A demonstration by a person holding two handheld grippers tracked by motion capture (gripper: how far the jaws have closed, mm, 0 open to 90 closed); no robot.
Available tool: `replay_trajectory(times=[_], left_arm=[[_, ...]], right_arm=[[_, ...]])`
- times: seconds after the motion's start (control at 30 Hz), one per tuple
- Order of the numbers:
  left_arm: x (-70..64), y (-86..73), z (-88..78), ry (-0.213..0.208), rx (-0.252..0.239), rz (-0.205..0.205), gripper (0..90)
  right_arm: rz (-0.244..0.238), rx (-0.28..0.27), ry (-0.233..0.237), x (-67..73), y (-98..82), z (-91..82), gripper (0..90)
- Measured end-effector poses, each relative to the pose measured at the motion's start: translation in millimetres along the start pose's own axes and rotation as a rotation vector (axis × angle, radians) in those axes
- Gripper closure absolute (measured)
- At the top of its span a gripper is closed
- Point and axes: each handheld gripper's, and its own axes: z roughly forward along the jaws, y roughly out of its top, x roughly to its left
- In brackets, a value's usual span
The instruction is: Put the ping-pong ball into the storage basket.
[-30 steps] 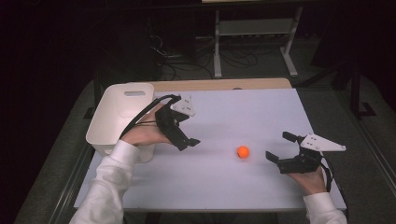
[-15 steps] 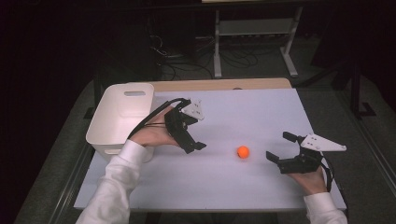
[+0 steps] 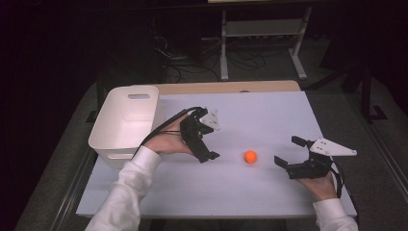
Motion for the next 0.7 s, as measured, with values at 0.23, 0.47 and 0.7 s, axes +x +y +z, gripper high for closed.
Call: replay_trajectory(times=[0.23,0.47,0.7], left_arm=[[0.0,7.2,13.2,-0.008,0.011,0.006,0.0],[0.4,9.8,19.6,-0.012,-0.001,0.011,0.0],[0.7,11.9,28.7,-0.022,-0.012,0.013,0.0]], right_arm=[[-0.007,0.004,0.003,0.6,0.0,0.9,0.0],[-0.006,-0.001,0.002,-0.1,0.3,-0.2,0.0],[0.006,-0.008,-0.012,-2.0,0.3,-3.4,0.0]])
